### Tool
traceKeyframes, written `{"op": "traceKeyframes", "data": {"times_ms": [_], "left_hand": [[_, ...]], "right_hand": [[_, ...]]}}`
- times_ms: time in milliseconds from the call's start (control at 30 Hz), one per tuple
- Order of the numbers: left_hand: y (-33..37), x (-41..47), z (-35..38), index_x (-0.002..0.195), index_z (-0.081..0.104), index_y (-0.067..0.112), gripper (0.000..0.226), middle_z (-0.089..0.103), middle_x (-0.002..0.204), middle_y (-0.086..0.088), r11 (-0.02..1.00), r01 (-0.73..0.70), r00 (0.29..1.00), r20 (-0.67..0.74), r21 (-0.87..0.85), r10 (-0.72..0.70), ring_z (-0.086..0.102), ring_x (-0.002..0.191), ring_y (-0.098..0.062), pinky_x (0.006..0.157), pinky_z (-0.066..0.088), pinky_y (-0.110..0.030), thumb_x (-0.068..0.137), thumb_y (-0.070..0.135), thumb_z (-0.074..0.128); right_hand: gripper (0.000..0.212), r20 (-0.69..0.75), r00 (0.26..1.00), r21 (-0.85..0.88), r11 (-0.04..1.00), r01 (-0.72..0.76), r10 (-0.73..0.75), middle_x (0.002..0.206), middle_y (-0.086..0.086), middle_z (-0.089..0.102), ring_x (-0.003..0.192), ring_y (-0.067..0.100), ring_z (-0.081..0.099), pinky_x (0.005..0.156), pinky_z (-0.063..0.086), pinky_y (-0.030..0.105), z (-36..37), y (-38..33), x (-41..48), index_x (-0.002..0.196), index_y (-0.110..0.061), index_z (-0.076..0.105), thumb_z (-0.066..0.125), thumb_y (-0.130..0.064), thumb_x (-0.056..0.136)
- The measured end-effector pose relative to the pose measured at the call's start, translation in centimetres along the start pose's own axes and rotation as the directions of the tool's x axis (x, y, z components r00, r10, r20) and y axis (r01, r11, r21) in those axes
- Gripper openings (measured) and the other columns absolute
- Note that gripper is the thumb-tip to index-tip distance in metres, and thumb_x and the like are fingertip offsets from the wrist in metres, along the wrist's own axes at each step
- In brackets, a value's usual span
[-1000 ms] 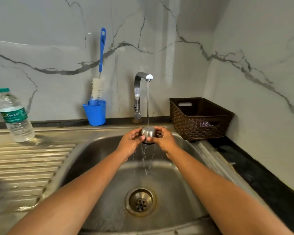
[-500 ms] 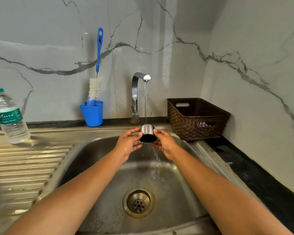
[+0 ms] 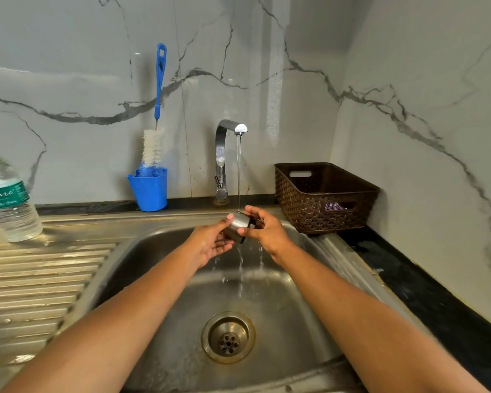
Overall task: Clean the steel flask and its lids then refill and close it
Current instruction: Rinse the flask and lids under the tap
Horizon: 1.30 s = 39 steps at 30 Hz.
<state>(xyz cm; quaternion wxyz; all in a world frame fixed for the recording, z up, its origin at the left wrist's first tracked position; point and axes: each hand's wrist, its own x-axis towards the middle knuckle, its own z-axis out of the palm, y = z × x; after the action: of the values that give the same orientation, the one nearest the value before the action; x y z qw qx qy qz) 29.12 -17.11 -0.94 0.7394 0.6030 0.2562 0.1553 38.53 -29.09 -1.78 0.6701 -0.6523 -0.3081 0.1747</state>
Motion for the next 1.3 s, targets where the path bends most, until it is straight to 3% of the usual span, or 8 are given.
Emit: {"op": "traceKeyframes", "data": {"times_ms": [133,233,367,533,767,867,1100,1300], "left_hand": [[-0.1,-0.1,0.4,0.103,0.059,0.003,0.026,0.066,0.092,-0.015,0.995,-0.039,0.999,0.034,-0.093,0.043,0.065,0.085,-0.022,0.067,0.056,-0.023,0.086,0.022,0.066],[0.1,-0.1,0.7,0.110,0.058,0.004,0.023,0.066,0.102,-0.013,0.987,-0.061,0.992,0.102,-0.150,0.077,0.064,0.094,-0.021,0.078,0.054,-0.028,0.088,0.011,0.062],[0.2,-0.4,0.7,0.117,0.055,0.015,0.030,0.065,0.101,-0.011,0.990,-0.059,0.980,0.184,-0.125,0.081,0.062,0.092,-0.021,0.087,0.050,-0.033,0.089,0.004,0.058],[0.3,-0.6,0.6,0.117,0.057,0.014,0.025,0.063,0.102,-0.011,0.994,-0.037,0.988,0.147,-0.104,0.053,0.062,0.088,-0.022,0.071,0.057,-0.029,0.092,0.018,0.057],[0.1,-0.5,0.7,0.127,0.054,0.017,0.050,0.062,0.110,-0.003,0.966,-0.225,0.964,0.112,-0.131,0.240,0.061,0.098,-0.018,0.087,0.051,-0.032,0.084,-0.008,0.059],[0.2,-0.6,0.5,0.123,0.057,0.019,0.050,0.062,0.113,-0.001,0.953,-0.280,0.951,0.105,-0.114,0.291,0.061,0.099,-0.017,0.086,0.050,-0.032,0.083,-0.011,0.058],[0.1,-0.3,0.8,0.128,0.054,0.010,0.037,0.062,0.119,-0.012,0.947,-0.210,0.969,0.074,-0.244,0.234,0.061,0.105,-0.021,0.080,0.050,-0.024,0.090,0.007,0.057],[-0.2,-0.2,1.1,0.128,0.057,0.020,0.047,0.062,0.116,-0.001,0.926,-0.377,0.925,0.062,0.015,0.375,0.062,0.102,-0.013,0.091,0.050,-0.027,0.083,0.011,0.069]], "right_hand": [[0.051,-0.056,0.993,0.076,0.992,-0.103,0.108,0.135,0.003,0.051,0.122,0.022,0.049,0.097,0.043,0.034,-0.1,-0.3,0.2,0.134,-0.017,0.047,0.064,-0.027,0.088],[0.046,-0.013,0.954,0.118,0.947,-0.297,0.301,0.119,0.011,0.059,0.102,0.028,0.061,0.079,0.053,0.035,-0.2,-0.8,0.0,0.123,-0.018,0.052,0.050,-0.051,0.091],[0.041,-0.007,0.968,0.214,0.946,-0.244,0.251,0.104,0.010,0.064,0.085,0.020,0.064,0.072,0.054,0.030,-0.1,-0.8,0.0,0.122,-0.010,0.054,0.057,-0.036,0.091],[0.060,-0.004,0.987,0.213,0.964,-0.158,0.162,0.133,0.010,0.052,0.117,0.026,0.054,0.094,0.046,0.034,-0.4,-0.4,0.1,0.138,-0.012,0.040,0.066,-0.009,0.084],[0.038,0.042,0.958,0.130,0.949,-0.286,0.283,0.096,0.011,0.065,0.079,0.021,0.064,0.067,0.055,0.027,-0.1,-1.3,-0.1,0.110,-0.007,0.059,0.060,-0.038,0.090],[0.031,0.025,0.952,0.136,0.943,-0.304,0.304,0.085,0.010,0.064,0.068,0.017,0.061,0.057,0.055,0.024,0.0,-1.2,-0.2,0.103,-0.005,0.061,0.063,-0.033,0.088],[0.018,0.135,0.954,0.349,0.889,-0.297,0.266,0.092,0.011,0.065,0.077,0.017,0.063,0.061,0.056,0.021,-0.7,-1.3,-0.5,0.107,-0.003,0.058,0.060,-0.006,0.089],[0.033,0.081,0.945,0.407,0.855,-0.322,0.318,0.098,0.016,0.063,0.084,0.022,0.064,0.060,0.057,0.023,-0.4,-1.5,-0.6,0.115,-0.003,0.054,0.055,-0.028,0.094]]}}
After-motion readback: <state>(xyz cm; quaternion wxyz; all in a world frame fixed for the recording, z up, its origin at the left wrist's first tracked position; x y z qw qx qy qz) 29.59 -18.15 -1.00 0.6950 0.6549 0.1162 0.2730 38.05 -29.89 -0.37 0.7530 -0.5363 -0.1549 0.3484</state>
